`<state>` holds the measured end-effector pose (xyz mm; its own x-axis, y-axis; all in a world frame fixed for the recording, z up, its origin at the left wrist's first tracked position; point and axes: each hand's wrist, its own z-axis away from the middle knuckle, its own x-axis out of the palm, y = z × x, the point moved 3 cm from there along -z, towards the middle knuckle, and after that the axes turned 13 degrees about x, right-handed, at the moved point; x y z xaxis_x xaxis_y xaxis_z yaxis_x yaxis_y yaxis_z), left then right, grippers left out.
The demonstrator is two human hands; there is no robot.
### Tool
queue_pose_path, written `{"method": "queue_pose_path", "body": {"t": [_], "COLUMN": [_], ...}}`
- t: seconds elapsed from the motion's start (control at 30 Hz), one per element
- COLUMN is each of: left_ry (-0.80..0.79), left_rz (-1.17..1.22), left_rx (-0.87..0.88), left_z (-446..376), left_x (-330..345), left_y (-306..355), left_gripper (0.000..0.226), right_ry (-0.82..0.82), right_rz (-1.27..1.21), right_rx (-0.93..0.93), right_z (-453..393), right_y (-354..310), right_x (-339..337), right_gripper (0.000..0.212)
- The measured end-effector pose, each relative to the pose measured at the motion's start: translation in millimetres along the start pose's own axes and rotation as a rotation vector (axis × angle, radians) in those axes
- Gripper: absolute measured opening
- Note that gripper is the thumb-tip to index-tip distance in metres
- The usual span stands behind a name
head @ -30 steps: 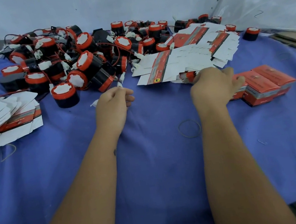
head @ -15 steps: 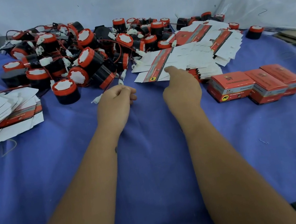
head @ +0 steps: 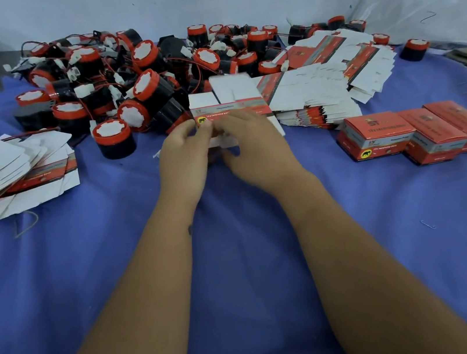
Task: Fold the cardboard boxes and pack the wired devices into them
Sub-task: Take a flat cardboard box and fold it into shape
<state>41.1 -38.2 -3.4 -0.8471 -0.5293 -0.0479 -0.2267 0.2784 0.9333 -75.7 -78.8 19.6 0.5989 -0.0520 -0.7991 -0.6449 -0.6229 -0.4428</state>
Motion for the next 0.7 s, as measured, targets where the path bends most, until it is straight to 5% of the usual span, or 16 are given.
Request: {"method": "queue_pose_path", "body": {"t": [0.1,0.2,0.3,0.5,0.7], "left_ry": [-0.044,-0.022,0.078,0.222,0.234], "left_rz": [-0.078,-0.138,-0.092,-0.049,-0.065], "left_rx": [0.053,0.098,0.090,0.100,0.112], "left_z": [-1.2,0.5,2.0,4.8,-0.5], "left_x": [-2.4,-2.7,-5.9,-13.0,-12.4], "left_y": [-2.6,-1.7,1.1,5.2,4.2], "left_gripper": [0.025,0.045,0.043,0.029,0.049], "right_ry": [-0.078,0.080,0.104,0.001,0.184], "right_rz": [-0.093,0.017,0.100,-0.046,0.001], "right_rx": [0.063,0.142,0.257,0.361,0.409], "right_z": [1.4,0.5,-0.6,-0.1,-1.9], "right_y": [2.3,10.8,22.9,29.6,31.8], "right_x": [3.2,-0.9,-4.2,-2.9,-11.4], "right_gripper": [0.041,0.053,0.061,0.024,0.026]}}
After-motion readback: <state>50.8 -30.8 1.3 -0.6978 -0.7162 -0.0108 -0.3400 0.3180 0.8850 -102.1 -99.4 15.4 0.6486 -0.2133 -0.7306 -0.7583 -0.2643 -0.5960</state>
